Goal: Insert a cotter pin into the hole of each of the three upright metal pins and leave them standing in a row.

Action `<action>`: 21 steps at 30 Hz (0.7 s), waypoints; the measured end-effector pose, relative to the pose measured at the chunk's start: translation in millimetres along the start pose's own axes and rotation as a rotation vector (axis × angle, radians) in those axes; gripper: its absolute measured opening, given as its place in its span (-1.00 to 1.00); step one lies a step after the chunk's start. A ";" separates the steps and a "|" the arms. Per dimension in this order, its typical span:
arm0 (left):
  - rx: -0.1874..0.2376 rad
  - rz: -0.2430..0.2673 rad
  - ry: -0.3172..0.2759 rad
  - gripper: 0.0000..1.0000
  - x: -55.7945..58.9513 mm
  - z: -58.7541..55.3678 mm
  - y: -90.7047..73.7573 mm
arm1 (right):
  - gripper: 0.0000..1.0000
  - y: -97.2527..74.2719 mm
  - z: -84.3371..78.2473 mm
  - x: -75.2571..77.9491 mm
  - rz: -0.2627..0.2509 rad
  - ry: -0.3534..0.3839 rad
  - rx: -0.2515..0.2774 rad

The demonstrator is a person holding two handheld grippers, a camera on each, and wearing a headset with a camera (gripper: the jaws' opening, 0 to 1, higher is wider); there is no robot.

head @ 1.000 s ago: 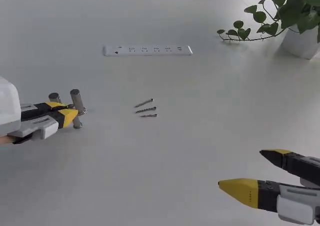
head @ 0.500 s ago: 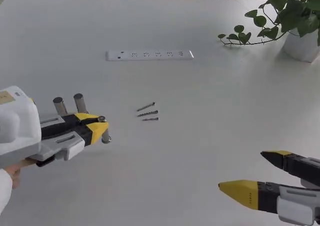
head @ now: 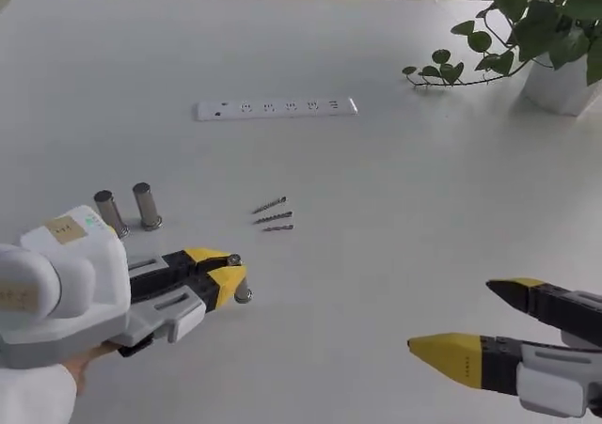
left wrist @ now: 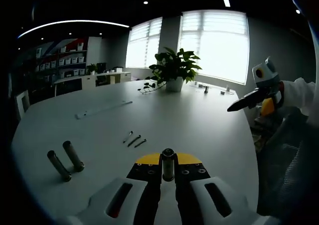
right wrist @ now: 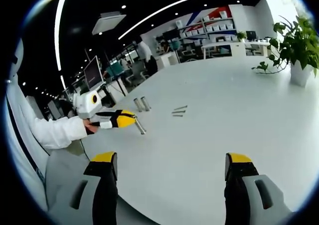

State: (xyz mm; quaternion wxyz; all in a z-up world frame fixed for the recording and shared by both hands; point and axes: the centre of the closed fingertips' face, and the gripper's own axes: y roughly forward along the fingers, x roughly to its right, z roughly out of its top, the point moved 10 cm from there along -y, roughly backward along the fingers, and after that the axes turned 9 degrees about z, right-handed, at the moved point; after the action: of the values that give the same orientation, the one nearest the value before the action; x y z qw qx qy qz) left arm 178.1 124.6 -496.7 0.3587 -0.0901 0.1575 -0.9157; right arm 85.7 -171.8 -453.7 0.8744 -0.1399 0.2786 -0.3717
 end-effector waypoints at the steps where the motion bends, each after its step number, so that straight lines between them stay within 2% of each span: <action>1: -0.007 -0.006 0.009 -0.87 2.1 -0.9 0.9 | 0.75 -0.2 -0.1 0.2 0.000 0.001 0.000; 6: -0.029 -0.015 0.049 -0.86 7.4 -6.0 3.9 | 0.75 -0.7 0.4 0.9 -0.003 0.001 0.001; 10: -0.043 -0.010 0.052 -0.86 8.6 -11.4 5.5 | 0.74 0.5 0.8 0.0 -0.002 -0.001 -0.002; 14: -0.032 -0.013 0.026 -0.86 8.8 -13.2 6.8 | 0.74 2.0 -0.5 -1.5 0.004 -0.004 -0.017; 21: -0.026 -0.013 0.036 -0.86 6.0 -12.4 8.7 | 0.74 3.2 -0.1 -2.1 0.007 -0.004 -0.020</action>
State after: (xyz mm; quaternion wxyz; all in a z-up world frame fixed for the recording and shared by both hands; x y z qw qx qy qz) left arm 175.8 117.3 -511.0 0.3487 -0.0790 0.1751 -0.9174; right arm 86.3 -168.1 -454.4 0.8749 -0.1482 0.2811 -0.3654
